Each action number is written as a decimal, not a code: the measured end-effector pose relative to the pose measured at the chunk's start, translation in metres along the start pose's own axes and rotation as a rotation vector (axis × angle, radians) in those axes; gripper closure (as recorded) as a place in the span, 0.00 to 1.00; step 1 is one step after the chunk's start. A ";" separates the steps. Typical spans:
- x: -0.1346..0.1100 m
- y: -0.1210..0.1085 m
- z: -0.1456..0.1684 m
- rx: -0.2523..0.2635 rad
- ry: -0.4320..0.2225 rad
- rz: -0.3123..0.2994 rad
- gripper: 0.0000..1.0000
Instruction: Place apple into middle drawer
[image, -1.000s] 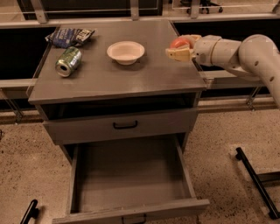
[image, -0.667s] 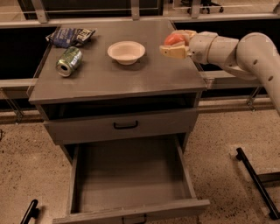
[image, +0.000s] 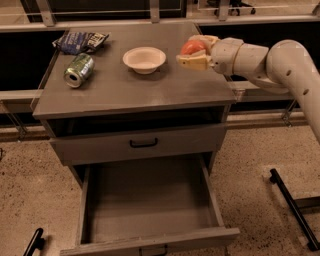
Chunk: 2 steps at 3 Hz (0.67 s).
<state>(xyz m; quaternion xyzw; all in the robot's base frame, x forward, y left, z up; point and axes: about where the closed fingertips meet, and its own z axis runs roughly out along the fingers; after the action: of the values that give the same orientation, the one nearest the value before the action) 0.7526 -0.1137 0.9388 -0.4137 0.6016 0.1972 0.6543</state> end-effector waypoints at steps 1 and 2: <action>-0.005 0.062 -0.019 -0.148 -0.016 -0.083 1.00; 0.034 0.150 -0.055 -0.372 0.053 -0.098 1.00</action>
Offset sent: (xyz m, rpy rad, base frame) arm -0.2583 0.0311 -0.1574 -0.3180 0.1805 0.5994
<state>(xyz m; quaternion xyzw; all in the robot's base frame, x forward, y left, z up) 0.6113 -0.0780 0.8645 -0.5613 0.5510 0.2618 0.5593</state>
